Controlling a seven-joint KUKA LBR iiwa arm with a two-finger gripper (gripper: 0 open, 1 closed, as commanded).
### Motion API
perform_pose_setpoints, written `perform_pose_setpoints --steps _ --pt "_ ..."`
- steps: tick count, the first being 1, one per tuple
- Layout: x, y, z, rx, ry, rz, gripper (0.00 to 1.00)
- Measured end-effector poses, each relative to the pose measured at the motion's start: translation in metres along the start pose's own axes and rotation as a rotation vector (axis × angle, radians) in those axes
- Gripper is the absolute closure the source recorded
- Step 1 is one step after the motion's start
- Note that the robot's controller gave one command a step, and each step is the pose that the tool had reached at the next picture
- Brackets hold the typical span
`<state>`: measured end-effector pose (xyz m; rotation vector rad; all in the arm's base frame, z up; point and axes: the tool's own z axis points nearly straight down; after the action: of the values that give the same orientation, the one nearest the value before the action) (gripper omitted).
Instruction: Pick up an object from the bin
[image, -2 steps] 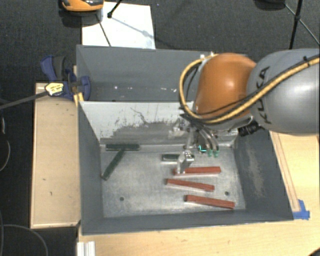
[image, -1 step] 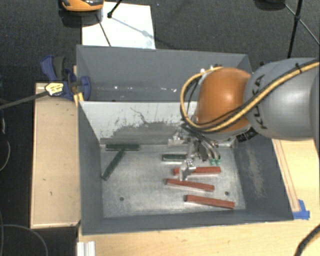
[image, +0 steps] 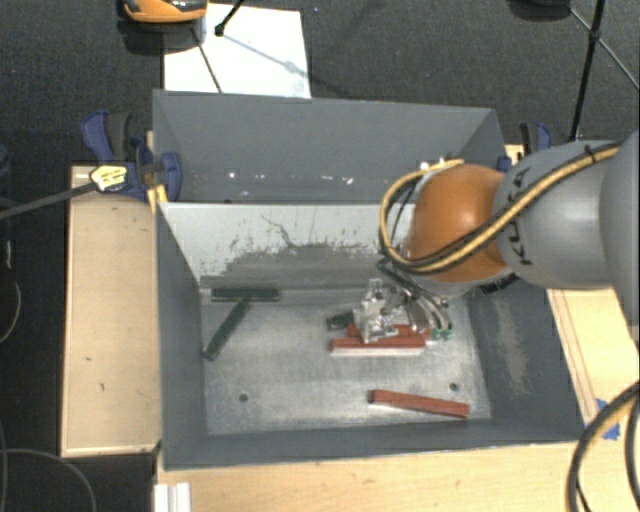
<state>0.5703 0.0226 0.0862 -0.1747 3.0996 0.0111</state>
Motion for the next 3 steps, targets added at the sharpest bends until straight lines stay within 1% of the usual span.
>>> perform_pose_setpoints --steps 1,2,3 --pt "0.0053 -0.002 0.0045 0.003 0.019 0.003 0.0" --pt "0.0081 -0.0025 0.0107 0.003 0.021 0.007 1.0" --pt "0.0081 -0.0025 0.0107 0.003 0.021 0.007 1.0"
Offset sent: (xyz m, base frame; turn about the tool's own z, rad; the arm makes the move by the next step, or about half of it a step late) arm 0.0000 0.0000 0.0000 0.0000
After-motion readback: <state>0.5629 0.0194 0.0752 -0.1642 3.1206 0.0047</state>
